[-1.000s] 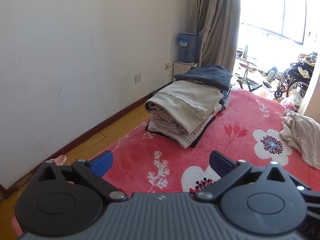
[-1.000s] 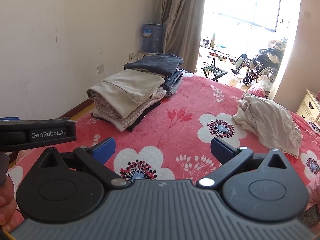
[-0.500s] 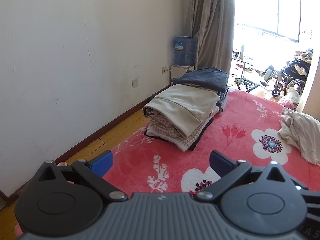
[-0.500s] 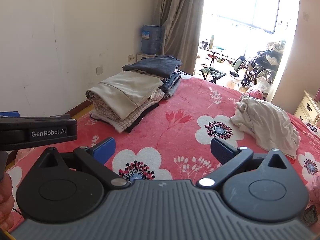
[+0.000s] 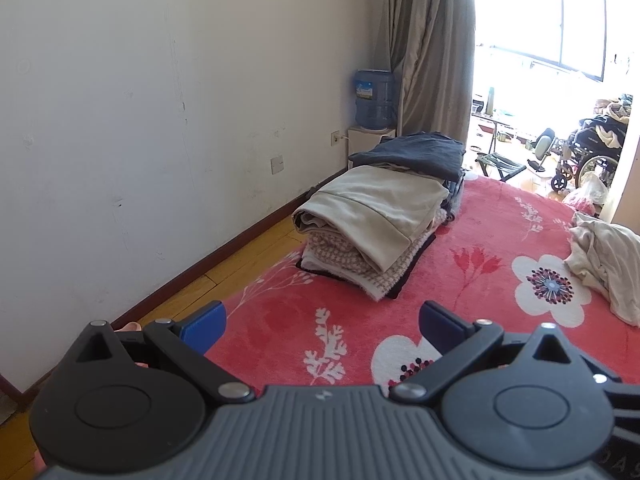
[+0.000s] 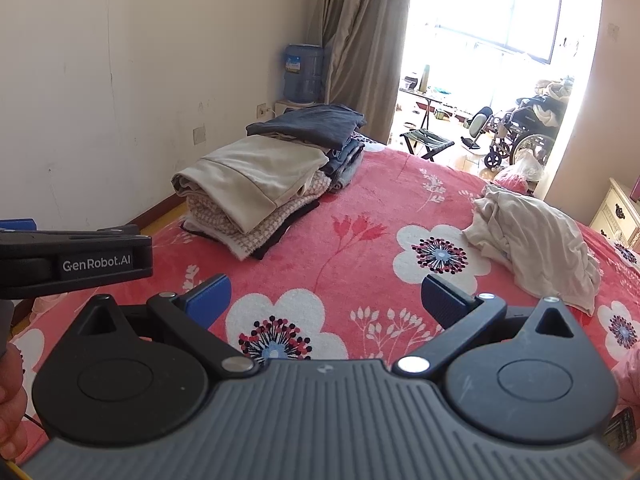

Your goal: Fold clothes

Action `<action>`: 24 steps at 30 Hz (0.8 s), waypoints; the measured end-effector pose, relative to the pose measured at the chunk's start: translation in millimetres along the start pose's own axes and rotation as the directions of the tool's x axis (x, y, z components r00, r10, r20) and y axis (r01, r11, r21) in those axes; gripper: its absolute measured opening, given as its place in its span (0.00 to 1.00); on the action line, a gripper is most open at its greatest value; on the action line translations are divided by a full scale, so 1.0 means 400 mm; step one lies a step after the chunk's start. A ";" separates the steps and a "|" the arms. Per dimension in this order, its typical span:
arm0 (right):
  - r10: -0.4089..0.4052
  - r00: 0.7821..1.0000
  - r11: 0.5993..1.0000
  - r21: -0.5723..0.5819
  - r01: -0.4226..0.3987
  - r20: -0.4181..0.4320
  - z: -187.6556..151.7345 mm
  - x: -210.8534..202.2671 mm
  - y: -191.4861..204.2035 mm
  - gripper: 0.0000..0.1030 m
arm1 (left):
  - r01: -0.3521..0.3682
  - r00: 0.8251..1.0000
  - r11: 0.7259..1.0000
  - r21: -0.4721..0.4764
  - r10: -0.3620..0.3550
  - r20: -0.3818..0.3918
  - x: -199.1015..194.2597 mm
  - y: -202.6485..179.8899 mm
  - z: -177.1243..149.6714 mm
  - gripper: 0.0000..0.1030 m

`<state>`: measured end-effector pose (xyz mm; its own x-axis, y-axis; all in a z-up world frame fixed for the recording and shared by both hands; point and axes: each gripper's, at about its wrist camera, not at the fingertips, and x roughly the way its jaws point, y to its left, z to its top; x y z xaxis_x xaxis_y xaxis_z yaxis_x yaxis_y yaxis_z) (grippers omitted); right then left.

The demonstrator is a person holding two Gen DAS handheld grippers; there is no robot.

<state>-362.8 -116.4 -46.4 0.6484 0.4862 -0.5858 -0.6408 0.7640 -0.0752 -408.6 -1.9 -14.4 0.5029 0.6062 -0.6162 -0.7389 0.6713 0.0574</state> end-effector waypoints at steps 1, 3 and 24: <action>0.000 1.000 1.000 0.000 0.000 0.000 0.001 0.000 0.001 0.99 | 0.000 1.000 1.000 0.000 0.000 -0.001 0.001 0.001 0.000 1.00; -0.001 1.000 1.000 0.000 0.001 0.001 0.001 0.000 0.001 0.99 | 0.000 1.000 1.000 -0.001 0.000 -0.002 0.002 0.003 0.000 1.00; -0.003 1.000 1.000 -0.001 0.003 -0.006 -0.001 0.000 0.006 0.99 | 0.003 1.000 1.000 0.004 -0.003 -0.003 -0.004 0.004 -0.003 1.00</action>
<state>-364.7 -114.9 -46.9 0.6480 0.4813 -0.5903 -0.6393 0.7649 -0.0781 -411.1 -2.5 -14.3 0.5040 0.6029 -0.6185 -0.7356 0.6749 0.0584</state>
